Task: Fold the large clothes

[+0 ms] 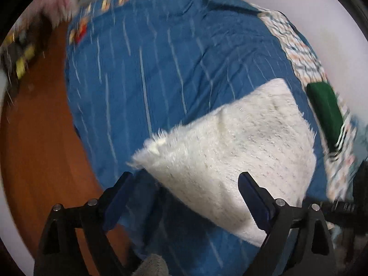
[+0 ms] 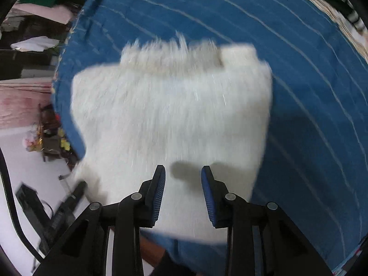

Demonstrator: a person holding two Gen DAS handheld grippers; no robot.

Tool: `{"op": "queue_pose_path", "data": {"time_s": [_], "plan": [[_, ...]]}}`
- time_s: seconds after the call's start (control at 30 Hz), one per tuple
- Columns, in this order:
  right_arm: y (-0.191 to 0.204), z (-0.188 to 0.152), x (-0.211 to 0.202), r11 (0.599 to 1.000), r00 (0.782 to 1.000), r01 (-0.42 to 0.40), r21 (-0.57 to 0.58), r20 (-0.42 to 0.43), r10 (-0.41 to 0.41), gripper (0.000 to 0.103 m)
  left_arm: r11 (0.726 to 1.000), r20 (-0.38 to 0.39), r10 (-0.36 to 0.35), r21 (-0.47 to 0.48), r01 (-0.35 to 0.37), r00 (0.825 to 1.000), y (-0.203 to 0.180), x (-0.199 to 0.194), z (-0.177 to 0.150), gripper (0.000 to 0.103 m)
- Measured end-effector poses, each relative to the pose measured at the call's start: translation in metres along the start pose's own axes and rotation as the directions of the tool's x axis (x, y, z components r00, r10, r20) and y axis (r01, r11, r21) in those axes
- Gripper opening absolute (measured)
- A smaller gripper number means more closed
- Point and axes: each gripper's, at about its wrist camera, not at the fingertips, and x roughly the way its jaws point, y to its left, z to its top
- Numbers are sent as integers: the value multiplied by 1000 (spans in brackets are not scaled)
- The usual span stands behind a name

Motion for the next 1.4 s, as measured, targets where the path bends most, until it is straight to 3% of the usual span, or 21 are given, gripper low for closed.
{"op": "queue_pose_path", "data": {"time_s": [0.13,0.23,0.33,0.43,0.53,0.6,0.67,0.8,0.9,1.0,1.1,1.17,1.23,1.4], "plan": [[-16,-40,49,999,992,33,4,-118,-33,34,994,31,60,87,-63,998,-25,0,11,93],[-16,-35,80,997,992,74,-8,-99,-74,35,991,24,55,121,-57,998,-47,13,25,93],[-11,-20,71,997,985,76,21,-154,-72,35,984,42,34,172,-40,999,-73,21,41,93],[-9,-12,30,999,997,25,36,-75,-22,35,967,51,83,237,-93,995,-98,46,56,93],[-11,4,-6,998,999,-27,57,47,24,35,956,-7,129,265,-122,992,-106,89,69,95],[-16,22,-8,998,996,-32,61,82,27,35,950,-88,149,290,-118,985,-107,120,71,95],[-19,42,6,997,997,-20,72,82,14,35,951,-96,142,290,-109,985,-105,129,72,97],[-10,68,56,994,995,104,35,-16,-103,35,953,-97,131,285,-98,987,-97,137,72,101],[-4,79,72,989,991,130,66,-48,-127,35,961,-108,117,265,-84,987,-89,146,75,103],[-5,91,80,989,989,125,74,-86,-118,35,969,-130,94,240,-60,987,-86,138,77,103],[-20,96,67,996,992,59,68,-113,-51,36,978,-98,62,203,-41,993,-78,106,79,102],[-40,87,43,998,996,-27,56,-79,31,47,988,-61,23,157,-13,998,-62,72,68,102],[-59,68,18,981,984,-181,76,9,180,91,994,-22,9,106,-6,1000,-42,40,50,102],[-118,20,13,947,957,-287,142,89,277,91,997,-69,-35,-66,30,997,16,12,-2,102]]}}
